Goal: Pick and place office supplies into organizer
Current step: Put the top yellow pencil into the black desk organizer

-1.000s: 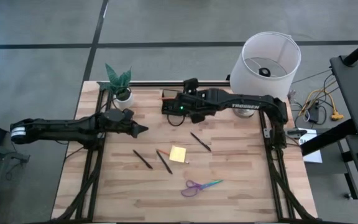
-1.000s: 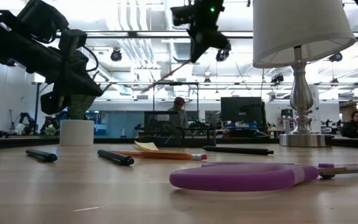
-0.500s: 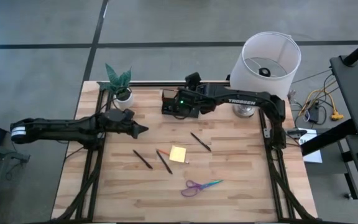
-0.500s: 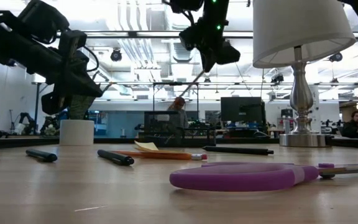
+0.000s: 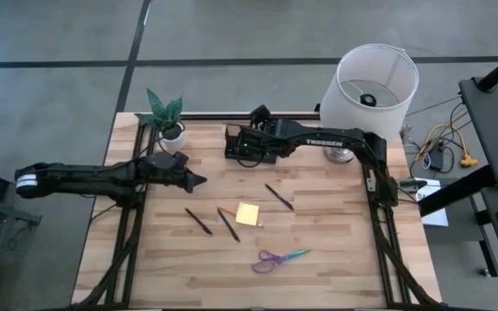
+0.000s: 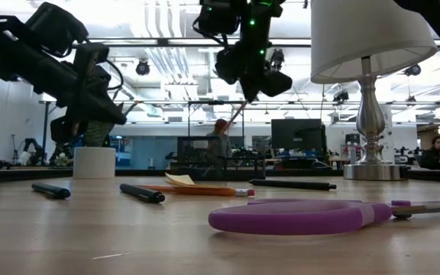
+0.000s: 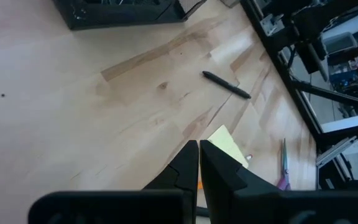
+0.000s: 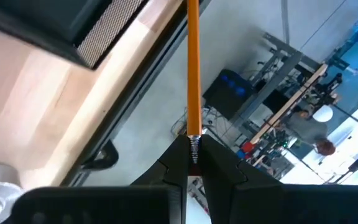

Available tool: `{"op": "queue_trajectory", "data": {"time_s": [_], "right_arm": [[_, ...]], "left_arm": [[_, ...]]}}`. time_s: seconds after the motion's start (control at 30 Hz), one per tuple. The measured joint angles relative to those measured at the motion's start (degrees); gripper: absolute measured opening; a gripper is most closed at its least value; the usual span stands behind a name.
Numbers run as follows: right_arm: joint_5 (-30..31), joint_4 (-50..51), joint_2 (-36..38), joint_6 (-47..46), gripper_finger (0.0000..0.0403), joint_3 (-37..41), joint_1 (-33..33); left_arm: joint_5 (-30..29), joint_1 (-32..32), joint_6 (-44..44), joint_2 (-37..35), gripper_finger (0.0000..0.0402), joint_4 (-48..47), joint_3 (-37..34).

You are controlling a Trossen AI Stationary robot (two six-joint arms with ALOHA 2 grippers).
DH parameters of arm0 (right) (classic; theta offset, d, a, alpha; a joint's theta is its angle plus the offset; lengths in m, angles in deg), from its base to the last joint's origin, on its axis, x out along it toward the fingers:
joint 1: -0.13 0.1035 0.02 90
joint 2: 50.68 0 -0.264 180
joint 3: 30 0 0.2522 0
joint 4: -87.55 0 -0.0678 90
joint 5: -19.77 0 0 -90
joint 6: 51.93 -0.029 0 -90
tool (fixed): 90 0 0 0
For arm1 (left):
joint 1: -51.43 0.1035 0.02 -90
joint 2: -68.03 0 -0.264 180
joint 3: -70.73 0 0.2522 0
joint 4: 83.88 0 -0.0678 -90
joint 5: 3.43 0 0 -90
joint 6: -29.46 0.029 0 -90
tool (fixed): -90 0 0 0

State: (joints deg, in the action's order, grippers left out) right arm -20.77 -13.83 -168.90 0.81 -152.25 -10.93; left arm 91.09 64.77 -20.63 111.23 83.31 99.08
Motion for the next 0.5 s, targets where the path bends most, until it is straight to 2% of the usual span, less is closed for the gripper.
{"op": "queue_trajectory", "data": {"time_s": [0.27,0.5], "right_arm": [[-4.6,-7.5,-0.2,5.7,0.0028,0.0,0.2],[-4.9,-7.8,-0.2,7.7,0.007,0.7,0.1]], "left_arm": [[0.1,0.0,0.0,0.9,0.0,0.0,0.0],[0.5,0.0,1.0,-0.7,0.0,0.0,0.0]]}}
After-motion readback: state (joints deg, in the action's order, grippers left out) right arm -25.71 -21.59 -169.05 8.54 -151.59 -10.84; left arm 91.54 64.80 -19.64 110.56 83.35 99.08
